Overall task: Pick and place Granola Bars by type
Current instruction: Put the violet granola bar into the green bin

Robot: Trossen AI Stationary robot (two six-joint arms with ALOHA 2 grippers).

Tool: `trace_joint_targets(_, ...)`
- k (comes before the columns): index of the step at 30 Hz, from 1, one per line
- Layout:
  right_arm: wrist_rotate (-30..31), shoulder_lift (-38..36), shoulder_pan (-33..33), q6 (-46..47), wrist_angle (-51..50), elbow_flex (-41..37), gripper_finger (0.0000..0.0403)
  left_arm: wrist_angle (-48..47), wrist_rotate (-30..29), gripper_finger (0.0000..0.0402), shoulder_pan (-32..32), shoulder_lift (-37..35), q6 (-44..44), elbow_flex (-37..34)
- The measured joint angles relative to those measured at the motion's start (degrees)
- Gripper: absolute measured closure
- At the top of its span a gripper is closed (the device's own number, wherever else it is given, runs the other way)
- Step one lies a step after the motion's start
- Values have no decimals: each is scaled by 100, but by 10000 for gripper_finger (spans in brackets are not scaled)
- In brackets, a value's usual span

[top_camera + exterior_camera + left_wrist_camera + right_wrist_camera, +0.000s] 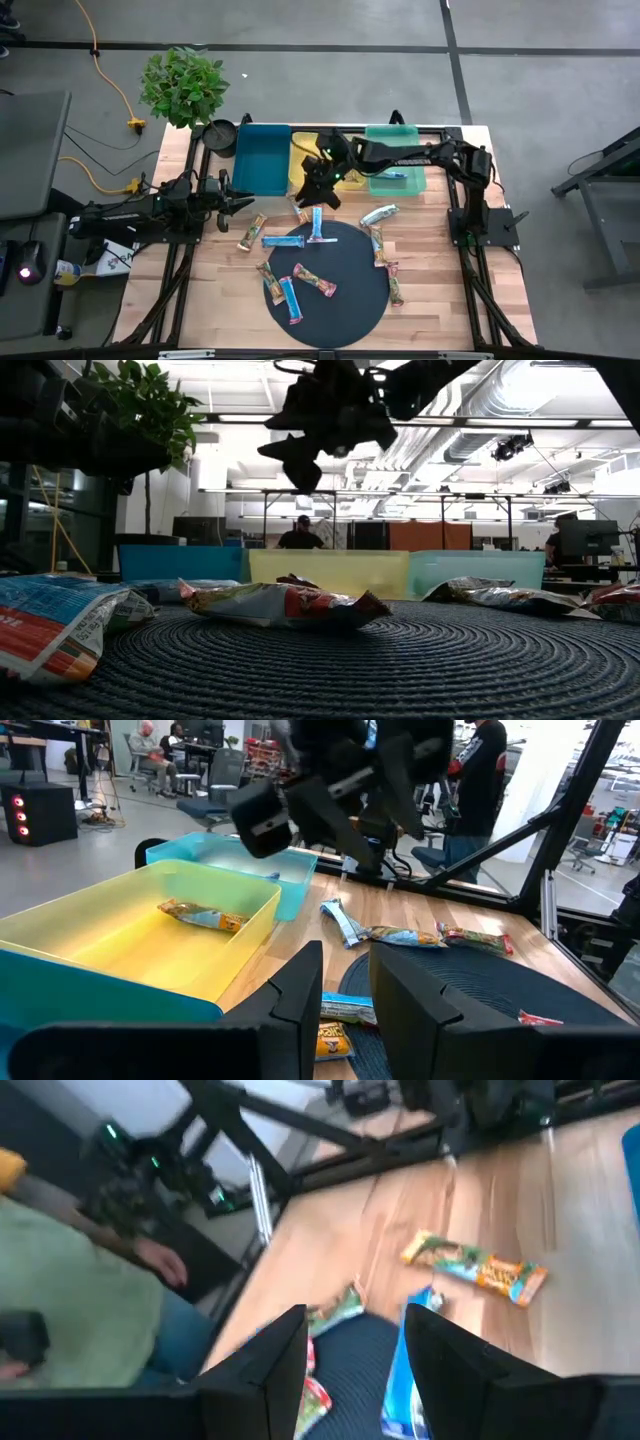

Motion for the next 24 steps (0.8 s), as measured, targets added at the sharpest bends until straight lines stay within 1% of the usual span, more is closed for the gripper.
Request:
trace_joint_targets(2,301,-131,97,-454,-704,0,249,-1,0,319,2,-2,-1,1)
trace_joint_targets(4,754,-286,190,-1046,-1538,0,249,-1,0,319,1,-1,-1,1)
trace_joint_targets(7,1741,-539,328,-1818,-2811,0,249,0,2,319,0,0,0,1)
trace_joint_targets(9,2546,-682,413,-2016,-3566,0,249,-1,3,319,0,-1,-1,0)
trace_joint_targets(10,2937,-753,445,-1965,-3885,0,249,1,4,319,0,-2,-1,-1)
trace_joint_targets(12,3707,-811,505,-1420,-4491,0,249,-1,1,319,0,0,-1,-1)
trace_joint_targets(14,4433,-857,539,-266,-5106,0,249,-1,2,319,2,-2,-1,-1)
trace_joint_targets(15,4691,-862,541,331,-5404,0,249,-1,2,319,0,-2,-1,-1)
trace_joint_targets(17,4845,-864,535,1207,-5941,0,249,-1,2,319,1,-1,-1,0)
trace_joint_targets(19,4831,-864,531,1495,-6353,-12,249,-1,2,319,1,-1,-1,1)
trace_joint_targets(22,4845,-885,619,1422,-6474,-141,249,-1,2,319,2,0,1,0)
trace_joint_targets(24,4708,-892,720,781,-6451,-271,249,-1,0,319,0,0,-1,-1)
